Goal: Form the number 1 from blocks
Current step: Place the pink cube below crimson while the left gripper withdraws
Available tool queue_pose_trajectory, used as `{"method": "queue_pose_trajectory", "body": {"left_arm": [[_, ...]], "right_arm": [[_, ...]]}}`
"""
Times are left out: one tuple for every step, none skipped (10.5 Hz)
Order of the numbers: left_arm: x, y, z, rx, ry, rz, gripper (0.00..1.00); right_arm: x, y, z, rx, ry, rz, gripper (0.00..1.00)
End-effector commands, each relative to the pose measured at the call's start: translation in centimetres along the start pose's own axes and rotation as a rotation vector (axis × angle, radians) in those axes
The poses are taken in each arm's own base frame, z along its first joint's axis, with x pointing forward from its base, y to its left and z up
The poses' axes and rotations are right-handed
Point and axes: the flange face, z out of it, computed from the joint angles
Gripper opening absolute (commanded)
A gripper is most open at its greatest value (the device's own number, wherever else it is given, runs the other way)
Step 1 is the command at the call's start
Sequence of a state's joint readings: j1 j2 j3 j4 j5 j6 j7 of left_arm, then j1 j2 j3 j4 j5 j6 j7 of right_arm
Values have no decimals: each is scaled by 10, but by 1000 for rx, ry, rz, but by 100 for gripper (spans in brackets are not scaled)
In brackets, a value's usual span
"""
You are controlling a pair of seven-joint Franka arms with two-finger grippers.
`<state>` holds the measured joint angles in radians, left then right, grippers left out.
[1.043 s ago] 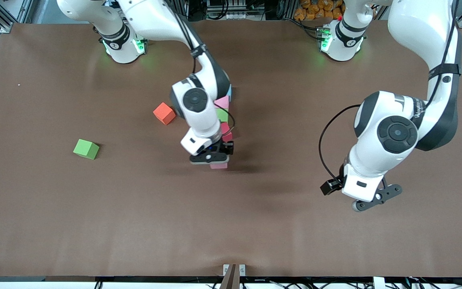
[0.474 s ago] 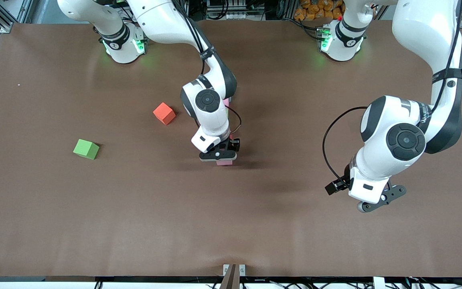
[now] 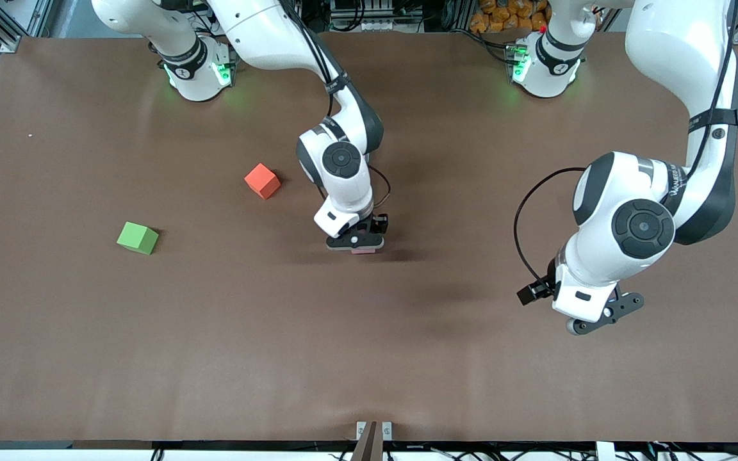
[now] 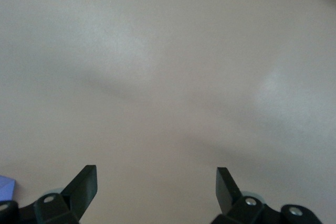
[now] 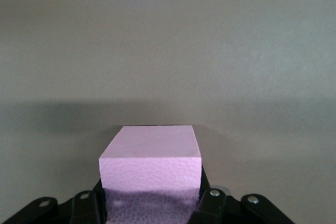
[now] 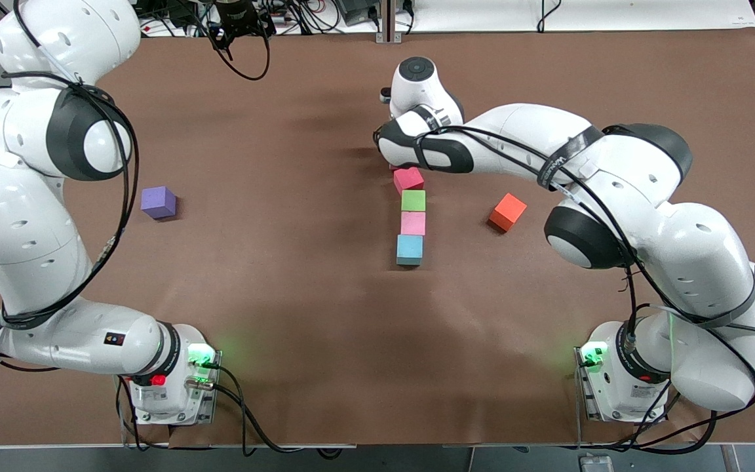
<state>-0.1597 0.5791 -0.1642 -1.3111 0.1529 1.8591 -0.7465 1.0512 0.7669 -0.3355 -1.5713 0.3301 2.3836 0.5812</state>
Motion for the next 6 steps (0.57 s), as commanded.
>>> {"method": "queue_pose_trajectory", "body": {"left_arm": [[-8,-2,1,13,-49,13,100],[-11,-8,5,47,-87,11,100],[-18,-9,10,71,-137,13,100],[-23,-6,10,65,-162,8,100],[-25,-5,11,64,-174,-4,100],[-27,-4,11,65,-177,-12,100]], "right_arm": [[-12,1,3,0,-26,29,62],[-14,5,3,-4,-33,33,62],[-15,8,2,-7,-37,33,62],[-18,10,2,-9,-43,35,62],[-16,12,-3,-3,-41,39,62],[-16,15,-4,-11,-56,43,62]]}}
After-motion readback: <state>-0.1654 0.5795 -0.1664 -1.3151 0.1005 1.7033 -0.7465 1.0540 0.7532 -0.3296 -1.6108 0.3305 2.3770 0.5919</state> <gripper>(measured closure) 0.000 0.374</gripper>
